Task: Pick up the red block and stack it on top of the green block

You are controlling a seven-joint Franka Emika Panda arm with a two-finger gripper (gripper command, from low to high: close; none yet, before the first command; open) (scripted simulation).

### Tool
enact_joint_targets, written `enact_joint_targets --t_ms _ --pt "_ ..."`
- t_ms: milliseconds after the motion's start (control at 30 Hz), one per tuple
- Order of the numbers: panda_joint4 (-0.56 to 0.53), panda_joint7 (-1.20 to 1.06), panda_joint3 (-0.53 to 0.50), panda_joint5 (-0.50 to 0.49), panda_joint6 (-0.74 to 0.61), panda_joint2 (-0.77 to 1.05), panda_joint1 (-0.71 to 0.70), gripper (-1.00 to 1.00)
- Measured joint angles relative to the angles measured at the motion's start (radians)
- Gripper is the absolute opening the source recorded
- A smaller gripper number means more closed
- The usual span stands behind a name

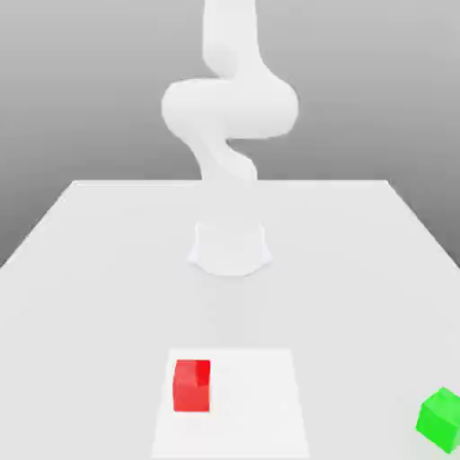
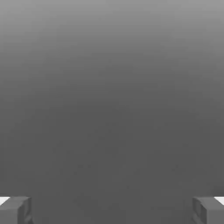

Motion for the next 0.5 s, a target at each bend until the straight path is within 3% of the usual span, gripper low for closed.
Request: enact_joint_targets --t_ms 500 --pt "-0.259 -0.076 -0.062 -0.004 0.298 0.551 -0.023 0.00"
